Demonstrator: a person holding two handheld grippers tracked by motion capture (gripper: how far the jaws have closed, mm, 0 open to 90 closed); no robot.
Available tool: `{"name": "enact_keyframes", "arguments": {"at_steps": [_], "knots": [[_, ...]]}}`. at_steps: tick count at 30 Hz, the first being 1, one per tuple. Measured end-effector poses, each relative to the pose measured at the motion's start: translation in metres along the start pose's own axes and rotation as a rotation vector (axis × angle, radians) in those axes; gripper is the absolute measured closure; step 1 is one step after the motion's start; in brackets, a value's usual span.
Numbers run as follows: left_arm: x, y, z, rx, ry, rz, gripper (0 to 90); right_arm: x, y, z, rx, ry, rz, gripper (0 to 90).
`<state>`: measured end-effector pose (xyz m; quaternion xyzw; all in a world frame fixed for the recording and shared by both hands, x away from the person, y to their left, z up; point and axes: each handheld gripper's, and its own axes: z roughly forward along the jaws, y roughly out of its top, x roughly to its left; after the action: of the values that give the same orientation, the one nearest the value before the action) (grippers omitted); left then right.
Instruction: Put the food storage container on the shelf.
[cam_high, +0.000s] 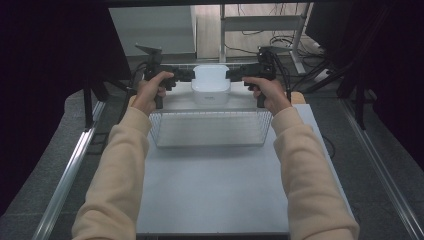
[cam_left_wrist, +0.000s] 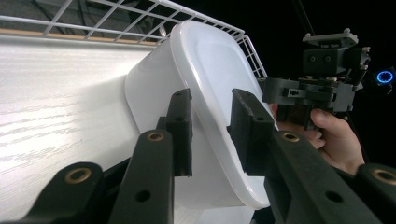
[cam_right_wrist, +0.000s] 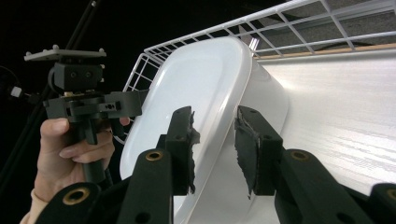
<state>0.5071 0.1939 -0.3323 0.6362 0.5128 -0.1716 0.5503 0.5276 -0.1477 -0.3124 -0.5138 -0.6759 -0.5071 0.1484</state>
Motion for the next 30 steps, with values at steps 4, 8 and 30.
{"name": "enact_keyframes", "arguments": {"at_steps": [4, 8, 30], "knots": [[-0.004, -0.005, 0.001, -0.026, 0.053, 0.049, 53.6, 0.003, -0.001, -0.002, -0.027, 0.024, -0.012, 49.8], [-0.017, -0.016, -0.014, -0.094, 0.107, 0.141, 36.8, 0.021, -0.008, -0.013, -0.092, -0.022, -0.143, 31.8], [-0.047, -0.174, -0.077, -0.117, 0.293, 0.458, 25.9, 0.016, -0.149, -0.093, -0.095, -0.206, -0.617, 23.5]]}}
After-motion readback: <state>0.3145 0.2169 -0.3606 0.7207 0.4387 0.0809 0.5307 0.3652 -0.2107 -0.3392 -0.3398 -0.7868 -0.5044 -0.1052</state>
